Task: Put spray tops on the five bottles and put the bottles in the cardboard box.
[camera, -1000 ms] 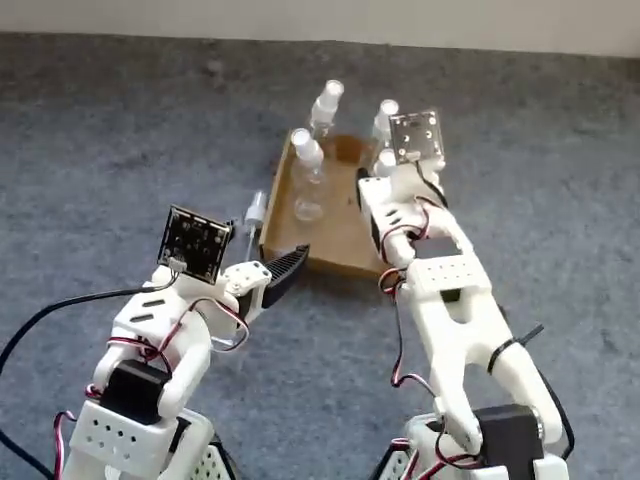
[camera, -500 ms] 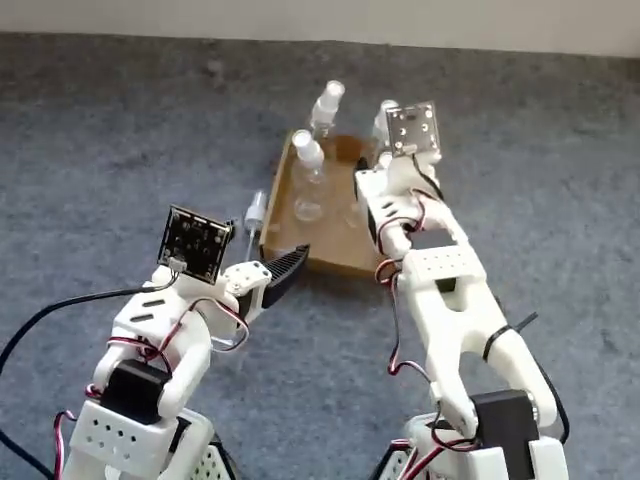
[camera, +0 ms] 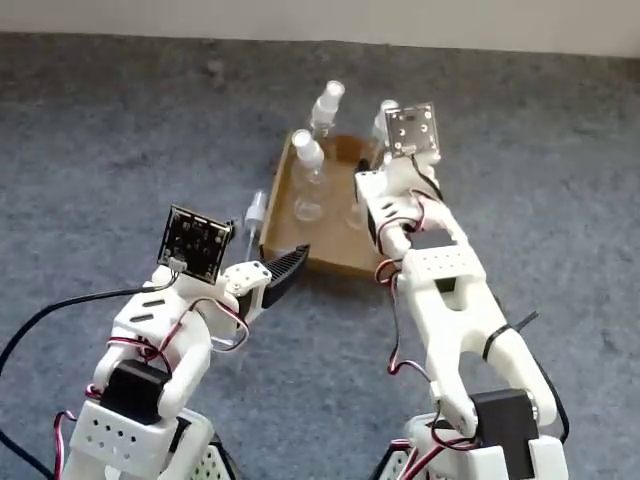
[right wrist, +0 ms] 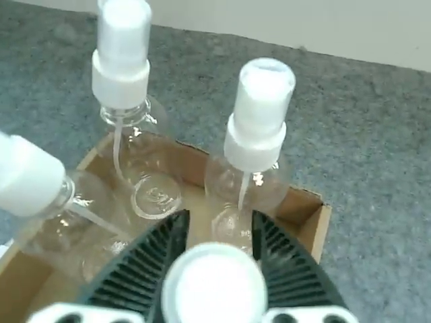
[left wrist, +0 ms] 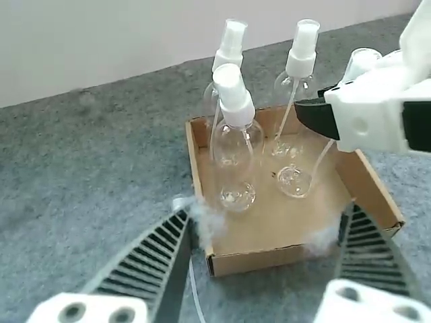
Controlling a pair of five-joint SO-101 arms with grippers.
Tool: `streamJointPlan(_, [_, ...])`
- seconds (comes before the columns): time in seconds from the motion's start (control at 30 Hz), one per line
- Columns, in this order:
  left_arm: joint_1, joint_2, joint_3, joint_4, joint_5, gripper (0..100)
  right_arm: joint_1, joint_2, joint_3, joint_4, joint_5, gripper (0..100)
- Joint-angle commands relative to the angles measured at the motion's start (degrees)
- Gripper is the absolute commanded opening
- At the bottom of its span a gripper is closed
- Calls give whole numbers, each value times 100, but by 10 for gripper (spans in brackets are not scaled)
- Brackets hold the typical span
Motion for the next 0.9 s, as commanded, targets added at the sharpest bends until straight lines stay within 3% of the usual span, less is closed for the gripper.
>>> streamJointPlan(0.0, [48, -48, -22, -9, -44, 277, -48, 4, -127, 4, 70, 100])
streamJointPlan(0.17, [48, -48, -22, -9, -44, 277, -48, 4, -242, 66, 70, 101])
streamJointPlan(0.4, [48, -48, -22, -9, -44, 277, -48, 4, -1007, 927, 62, 102])
streamJointPlan(0.87, [48, -48, -22, -9, -44, 277, -48, 48, -1147, 936, 62, 115])
